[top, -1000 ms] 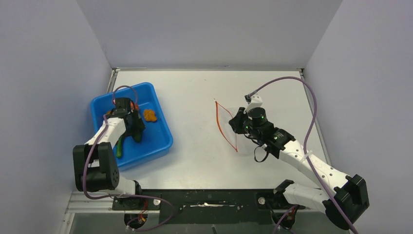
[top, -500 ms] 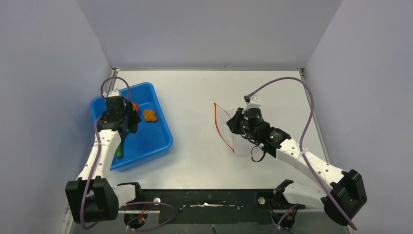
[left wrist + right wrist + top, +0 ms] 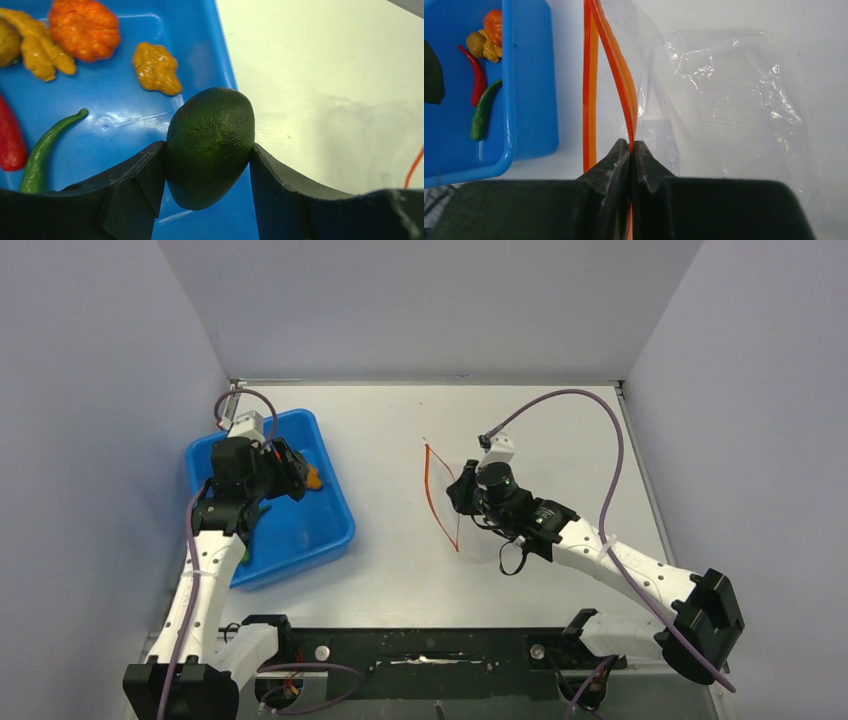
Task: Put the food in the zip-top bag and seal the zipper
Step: Place the fake fruit in the zipper food storage bag.
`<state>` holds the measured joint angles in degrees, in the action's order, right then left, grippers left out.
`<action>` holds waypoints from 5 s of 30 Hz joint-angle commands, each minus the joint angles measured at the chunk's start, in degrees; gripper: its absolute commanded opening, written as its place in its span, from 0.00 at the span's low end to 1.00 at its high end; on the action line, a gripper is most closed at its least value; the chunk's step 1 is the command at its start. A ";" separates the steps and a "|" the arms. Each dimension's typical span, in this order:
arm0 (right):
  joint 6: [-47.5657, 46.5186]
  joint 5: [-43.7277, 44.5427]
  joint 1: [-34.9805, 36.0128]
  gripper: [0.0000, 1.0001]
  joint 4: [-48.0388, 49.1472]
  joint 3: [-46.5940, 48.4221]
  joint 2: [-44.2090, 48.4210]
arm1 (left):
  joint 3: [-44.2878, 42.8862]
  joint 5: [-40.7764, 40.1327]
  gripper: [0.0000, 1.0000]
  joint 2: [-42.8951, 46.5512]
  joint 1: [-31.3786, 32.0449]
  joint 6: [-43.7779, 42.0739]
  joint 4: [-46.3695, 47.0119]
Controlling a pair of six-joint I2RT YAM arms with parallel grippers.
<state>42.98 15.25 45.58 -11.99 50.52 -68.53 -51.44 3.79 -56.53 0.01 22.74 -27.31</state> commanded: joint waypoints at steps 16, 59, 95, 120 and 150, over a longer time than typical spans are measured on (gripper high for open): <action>2.86 3.39 1.62 0.00 6.16 3.69 0.97 | 1.54 25.61 0.30 4.15 9.90 16.10 22.10; 2.46 0.00 3.35 0.00 16.41 1.70 2.51 | 11.07 20.66 0.30 -12.20 30.97 33.21 49.95; 3.09 1.74 4.25 0.00 14.43 2.67 1.40 | 5.06 15.37 0.66 -12.50 32.14 25.25 37.32; 1.64 2.79 4.17 0.00 13.91 2.32 3.47 | 2.94 3.81 0.68 -3.58 31.99 16.62 22.93; -2.35 19.34 -3.81 0.00 -3.70 3.57 13.73 | -5.98 13.84 0.00 -17.27 32.22 19.20 33.43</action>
<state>41.47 25.39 44.21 -11.97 52.07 -62.52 -49.87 13.04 -68.34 31.83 42.65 -0.91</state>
